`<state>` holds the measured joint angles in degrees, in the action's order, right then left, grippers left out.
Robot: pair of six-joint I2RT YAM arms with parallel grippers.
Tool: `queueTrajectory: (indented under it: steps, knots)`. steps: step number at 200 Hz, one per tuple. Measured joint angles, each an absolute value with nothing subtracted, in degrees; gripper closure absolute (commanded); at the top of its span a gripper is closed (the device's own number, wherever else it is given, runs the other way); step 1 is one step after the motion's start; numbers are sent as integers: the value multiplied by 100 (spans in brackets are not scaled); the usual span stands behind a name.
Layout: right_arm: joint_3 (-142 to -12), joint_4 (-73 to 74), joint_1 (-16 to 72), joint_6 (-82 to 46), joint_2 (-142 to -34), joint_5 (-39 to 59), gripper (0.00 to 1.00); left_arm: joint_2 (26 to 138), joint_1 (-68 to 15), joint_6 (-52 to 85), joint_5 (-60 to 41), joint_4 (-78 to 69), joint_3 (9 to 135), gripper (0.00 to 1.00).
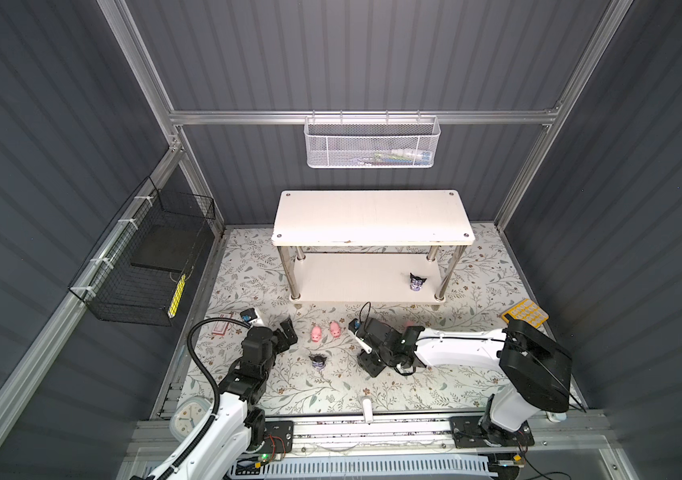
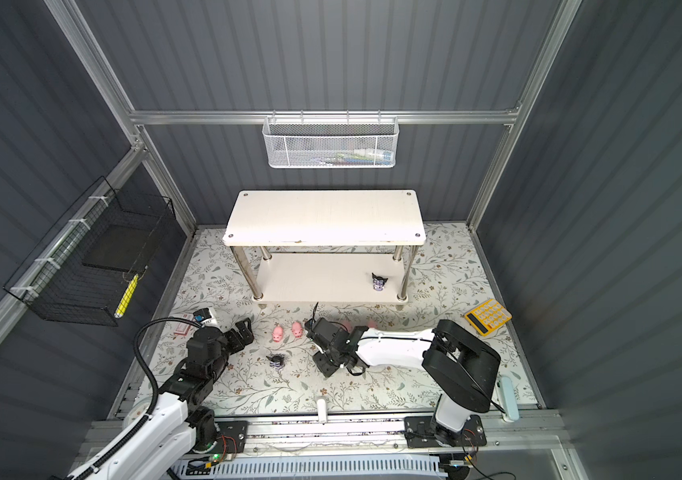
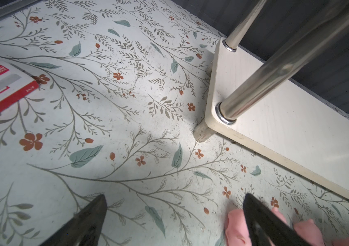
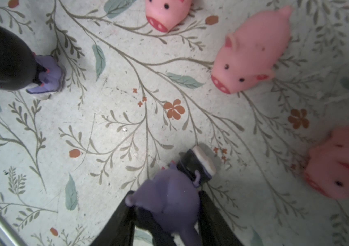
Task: Place and organize the plastic toys onto the shelf
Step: 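Close the right gripper on the purple figurine and lift it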
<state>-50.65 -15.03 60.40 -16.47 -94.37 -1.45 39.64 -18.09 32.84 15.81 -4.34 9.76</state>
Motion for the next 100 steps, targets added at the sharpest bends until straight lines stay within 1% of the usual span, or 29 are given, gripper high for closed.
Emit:
queueTrajectory:
  steps: [54,100]
  knots:
    - [-5286,-2115,6020,-1441,-9122,-274,67,3964,-1809,3284,1581,-434,976,0]
    - [-6055,-2915,5680,-1044,-8742,-320,68,3957,-1809,3286,1581,-434,963,0]
